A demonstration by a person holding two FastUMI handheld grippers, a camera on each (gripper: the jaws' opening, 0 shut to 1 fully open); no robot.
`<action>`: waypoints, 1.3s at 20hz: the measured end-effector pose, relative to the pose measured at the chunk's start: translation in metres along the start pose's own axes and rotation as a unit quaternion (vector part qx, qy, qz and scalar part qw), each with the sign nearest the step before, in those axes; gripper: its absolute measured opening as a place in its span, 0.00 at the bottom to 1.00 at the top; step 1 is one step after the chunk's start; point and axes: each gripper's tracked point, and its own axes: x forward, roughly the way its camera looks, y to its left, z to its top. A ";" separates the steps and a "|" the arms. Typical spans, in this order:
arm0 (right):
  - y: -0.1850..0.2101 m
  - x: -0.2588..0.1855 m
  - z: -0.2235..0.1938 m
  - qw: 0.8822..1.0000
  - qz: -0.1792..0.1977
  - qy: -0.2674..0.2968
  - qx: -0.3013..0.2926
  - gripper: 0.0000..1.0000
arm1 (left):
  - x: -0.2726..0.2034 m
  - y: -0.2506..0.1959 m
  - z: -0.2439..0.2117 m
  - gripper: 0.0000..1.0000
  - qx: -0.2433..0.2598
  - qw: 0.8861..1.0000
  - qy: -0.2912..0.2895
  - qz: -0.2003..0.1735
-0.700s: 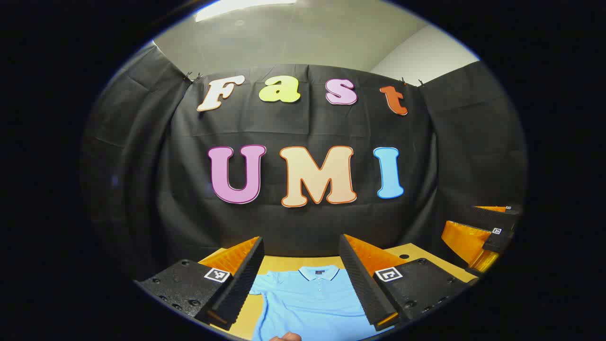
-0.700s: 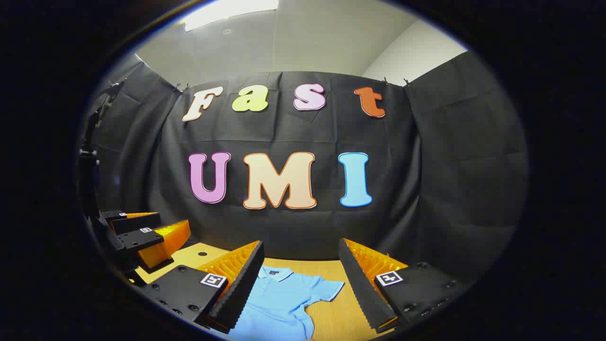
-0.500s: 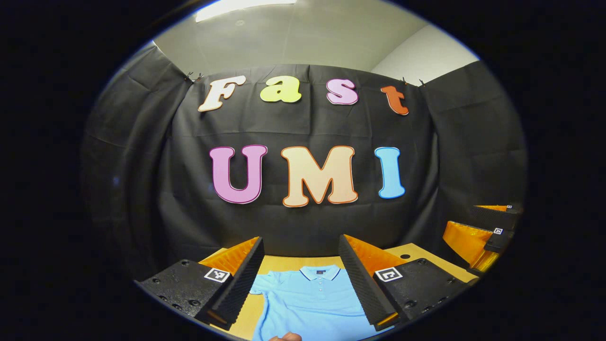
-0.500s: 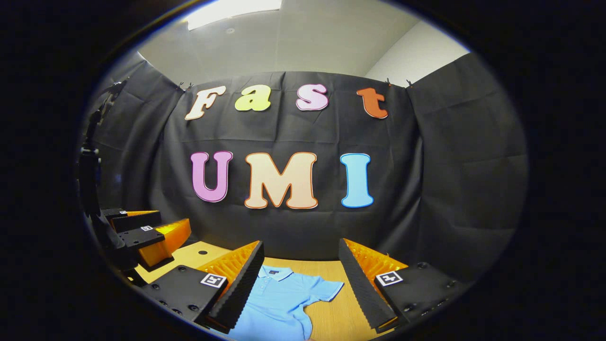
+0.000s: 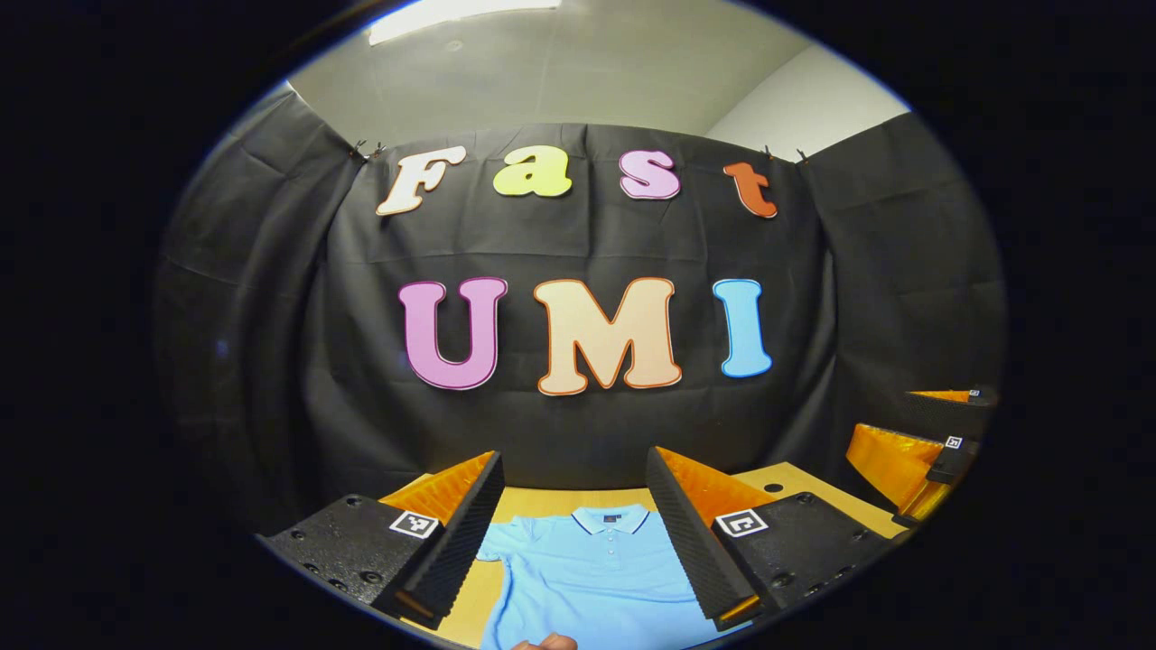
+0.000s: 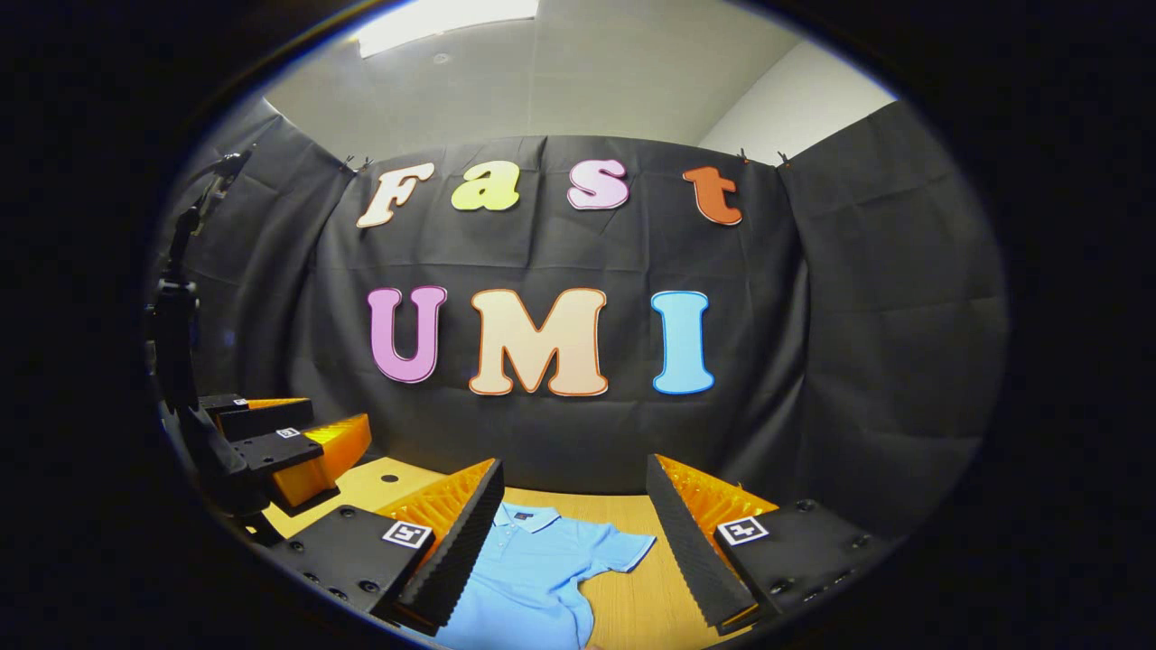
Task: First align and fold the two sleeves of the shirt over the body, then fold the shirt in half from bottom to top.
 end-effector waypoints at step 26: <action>-0.075 0.223 -0.240 0.976 -0.094 0.196 -0.005 0.99 | 0.077 0.093 -0.052 0.94 0.005 0.998 0.040 0.044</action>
